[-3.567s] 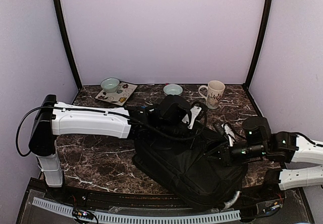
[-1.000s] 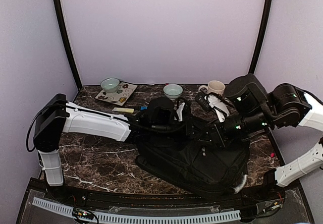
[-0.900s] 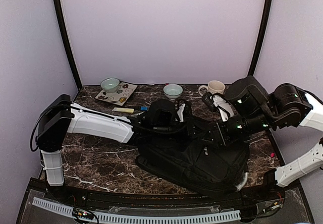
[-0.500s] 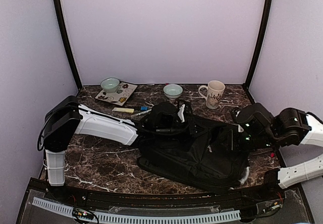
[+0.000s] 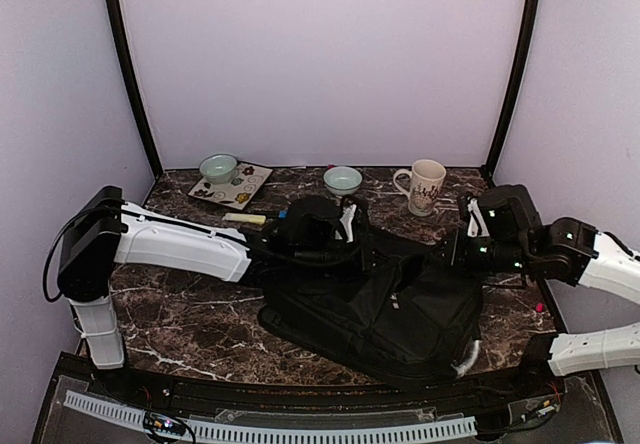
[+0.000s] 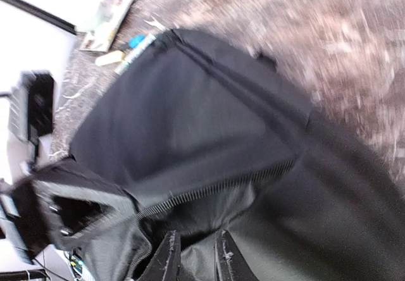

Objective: Pack the student bag
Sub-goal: Move the pen to the center of the board.

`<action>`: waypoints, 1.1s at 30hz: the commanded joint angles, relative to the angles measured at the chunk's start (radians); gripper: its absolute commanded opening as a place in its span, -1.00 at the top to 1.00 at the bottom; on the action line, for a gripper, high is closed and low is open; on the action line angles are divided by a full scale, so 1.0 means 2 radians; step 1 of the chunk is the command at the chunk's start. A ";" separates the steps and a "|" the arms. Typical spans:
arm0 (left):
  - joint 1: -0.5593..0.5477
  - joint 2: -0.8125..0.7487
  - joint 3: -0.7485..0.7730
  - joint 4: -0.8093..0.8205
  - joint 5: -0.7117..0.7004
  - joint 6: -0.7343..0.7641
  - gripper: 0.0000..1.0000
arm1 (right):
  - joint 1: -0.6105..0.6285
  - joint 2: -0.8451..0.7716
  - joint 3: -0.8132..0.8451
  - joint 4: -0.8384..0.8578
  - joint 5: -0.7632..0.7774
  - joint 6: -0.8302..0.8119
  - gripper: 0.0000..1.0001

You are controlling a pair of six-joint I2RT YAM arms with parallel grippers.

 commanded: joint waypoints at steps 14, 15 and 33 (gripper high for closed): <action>-0.019 -0.179 -0.076 -0.330 -0.168 0.045 1.00 | -0.052 0.117 0.137 0.037 -0.093 -0.160 0.49; -0.019 -0.196 -0.091 -0.347 -0.191 0.019 1.00 | -0.060 0.131 0.142 0.045 -0.106 -0.161 0.49; 0.050 -0.452 -0.241 -0.494 -0.284 0.025 1.00 | -0.061 0.584 0.526 0.024 -0.131 -0.172 0.24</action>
